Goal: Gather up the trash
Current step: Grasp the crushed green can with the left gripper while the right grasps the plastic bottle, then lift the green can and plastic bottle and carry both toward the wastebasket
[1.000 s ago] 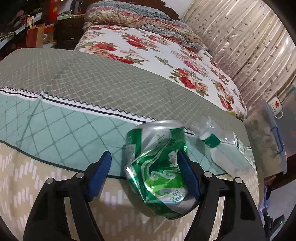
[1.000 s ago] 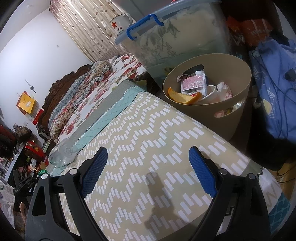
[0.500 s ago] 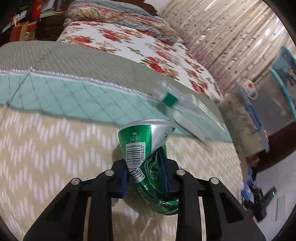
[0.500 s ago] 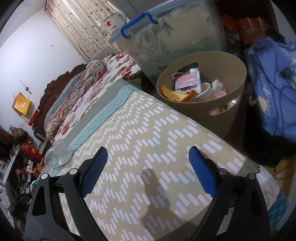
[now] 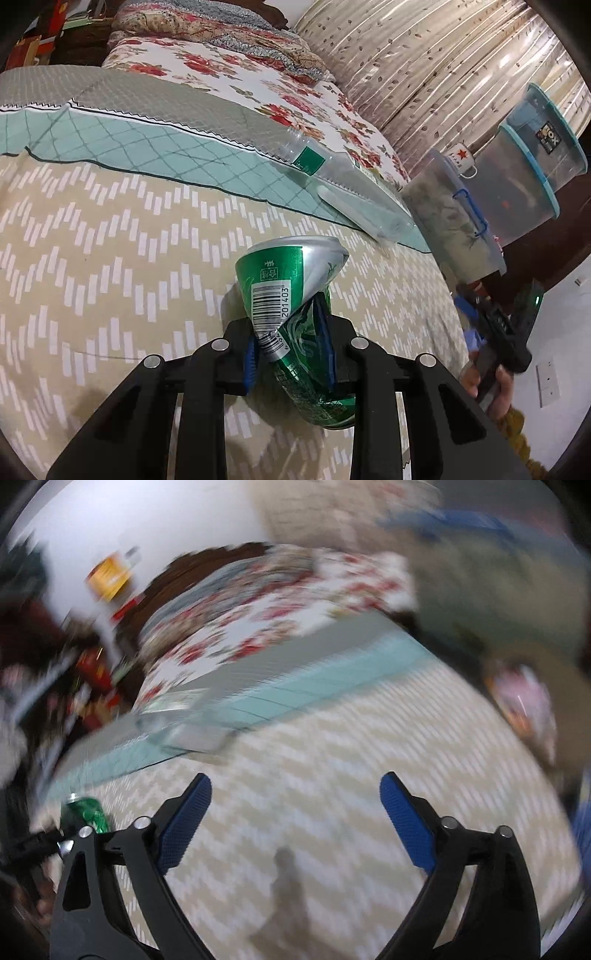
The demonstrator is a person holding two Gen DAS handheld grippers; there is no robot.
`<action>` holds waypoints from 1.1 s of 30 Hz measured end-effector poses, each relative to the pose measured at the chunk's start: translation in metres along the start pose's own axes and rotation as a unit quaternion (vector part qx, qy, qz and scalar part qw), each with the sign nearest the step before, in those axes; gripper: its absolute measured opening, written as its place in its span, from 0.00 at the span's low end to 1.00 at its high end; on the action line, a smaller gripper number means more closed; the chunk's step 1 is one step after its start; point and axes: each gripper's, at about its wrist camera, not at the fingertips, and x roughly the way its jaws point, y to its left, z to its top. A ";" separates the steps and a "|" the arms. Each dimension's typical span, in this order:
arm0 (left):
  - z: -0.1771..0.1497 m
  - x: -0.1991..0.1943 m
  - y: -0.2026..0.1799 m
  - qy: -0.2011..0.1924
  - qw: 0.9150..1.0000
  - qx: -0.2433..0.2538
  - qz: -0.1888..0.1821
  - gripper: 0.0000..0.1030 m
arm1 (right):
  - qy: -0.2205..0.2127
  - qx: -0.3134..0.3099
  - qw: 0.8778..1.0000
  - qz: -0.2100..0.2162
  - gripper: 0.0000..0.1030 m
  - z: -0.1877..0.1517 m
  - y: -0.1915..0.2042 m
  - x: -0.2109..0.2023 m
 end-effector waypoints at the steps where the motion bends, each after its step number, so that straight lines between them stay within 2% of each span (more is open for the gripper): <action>1: -0.001 0.000 0.001 -0.002 1.000 -0.001 -0.004 0.24 | 0.003 -0.030 1.000 0.001 0.94 0.007 0.013 0.005; 4: -0.001 0.001 0.005 -0.002 1.000 -0.012 -0.017 0.24 | 0.030 -0.125 0.992 0.007 0.96 0.031 0.055 0.031; 5: 0.000 0.001 0.007 -0.002 1.000 -0.015 -0.021 0.24 | 0.047 -0.161 0.986 0.011 0.96 0.041 0.071 0.045; 9: 0.000 0.002 0.013 0.000 0.999 -0.026 -0.033 0.24 | 0.089 -0.239 0.967 0.015 0.96 0.061 0.105 0.081; 14: -0.001 0.002 0.014 0.000 0.999 -0.027 -0.034 0.24 | 0.131 -0.300 0.945 -0.008 0.96 0.069 0.128 0.124; 20: -0.001 0.001 0.015 -0.002 0.999 -0.024 -0.033 0.24 | 0.173 -0.318 0.932 -0.030 0.96 0.056 0.135 0.154; 21: -0.001 0.001 0.015 -0.002 0.999 -0.025 -0.034 0.24 | 0.175 -0.316 0.932 -0.032 0.93 0.053 0.136 0.157; 23: -0.001 0.001 0.016 -0.001 0.999 -0.028 -0.035 0.24 | 0.174 -0.292 0.940 -0.022 0.89 0.052 0.134 0.156; 28: -0.001 0.001 0.016 0.000 0.999 -0.031 -0.037 0.24 | 0.157 -0.298 0.942 -0.017 0.73 0.040 0.136 0.144; 33: -0.001 0.001 0.016 0.000 0.999 -0.031 -0.037 0.24 | 0.159 -0.267 0.950 0.016 0.71 0.018 0.127 0.107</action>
